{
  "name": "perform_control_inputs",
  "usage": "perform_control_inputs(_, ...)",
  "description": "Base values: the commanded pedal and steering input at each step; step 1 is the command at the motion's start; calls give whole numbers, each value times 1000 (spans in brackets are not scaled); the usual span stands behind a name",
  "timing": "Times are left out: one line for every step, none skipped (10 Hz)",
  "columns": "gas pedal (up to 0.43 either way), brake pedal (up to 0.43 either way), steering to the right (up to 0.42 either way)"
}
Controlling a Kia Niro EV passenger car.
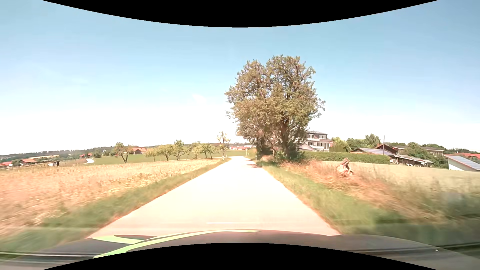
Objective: Follow the waypoints while adhering to traffic rules and regulations
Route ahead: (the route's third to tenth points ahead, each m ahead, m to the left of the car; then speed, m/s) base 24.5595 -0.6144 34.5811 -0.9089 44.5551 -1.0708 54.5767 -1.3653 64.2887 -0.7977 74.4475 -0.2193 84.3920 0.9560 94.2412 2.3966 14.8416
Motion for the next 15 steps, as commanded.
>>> perform_control_inputs(79,0,11)
perform_control_inputs(79,0,8)
perform_control_inputs(67,0,7)
perform_control_inputs(47,0,6)
perform_control_inputs(28,0,6)
perform_control_inputs(8,0,6)
perform_control_inputs(0,0,5)
perform_control_inputs(0,0,3)
perform_control_inputs(0,0,3)
perform_control_inputs(0,0,2)
perform_control_inputs(0,0,2)
perform_control_inputs(0,0,3)
perform_control_inputs(0,0,3)
perform_control_inputs(0,0,3)
perform_control_inputs(0,0,3)
